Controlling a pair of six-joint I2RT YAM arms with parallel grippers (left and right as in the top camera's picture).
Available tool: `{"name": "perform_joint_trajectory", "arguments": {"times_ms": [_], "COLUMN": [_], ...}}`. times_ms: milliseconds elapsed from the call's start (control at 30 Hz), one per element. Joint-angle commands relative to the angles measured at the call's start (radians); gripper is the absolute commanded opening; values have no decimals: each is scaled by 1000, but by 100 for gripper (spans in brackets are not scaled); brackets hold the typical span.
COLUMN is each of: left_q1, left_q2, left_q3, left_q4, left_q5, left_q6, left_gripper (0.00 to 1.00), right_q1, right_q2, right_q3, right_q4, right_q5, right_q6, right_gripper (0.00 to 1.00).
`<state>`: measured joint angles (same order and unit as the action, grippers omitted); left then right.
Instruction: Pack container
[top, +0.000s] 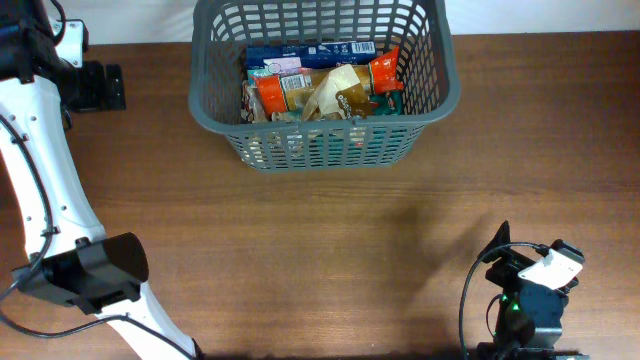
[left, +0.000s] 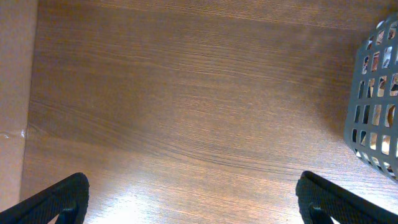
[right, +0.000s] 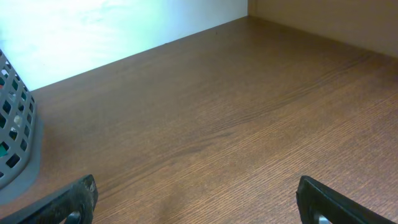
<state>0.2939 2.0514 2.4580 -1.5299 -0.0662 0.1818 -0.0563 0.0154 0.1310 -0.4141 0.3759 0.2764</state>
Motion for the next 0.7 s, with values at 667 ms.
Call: {"name": "perform_joint_trajectory", "arguments": {"times_ms": [667], "left_q1": [-29], "left_q2": [-50], "left_q3": [-64], "left_q4": [1], "left_q5": [7], "left_q6": [-10], "left_gripper": [99], "right_q1": [-3], "right_q2": [-12], "right_q3": [-10], "right_q4": [3], "right_q5": [-8], "right_q6": [-6], "right_gripper": [99]}}
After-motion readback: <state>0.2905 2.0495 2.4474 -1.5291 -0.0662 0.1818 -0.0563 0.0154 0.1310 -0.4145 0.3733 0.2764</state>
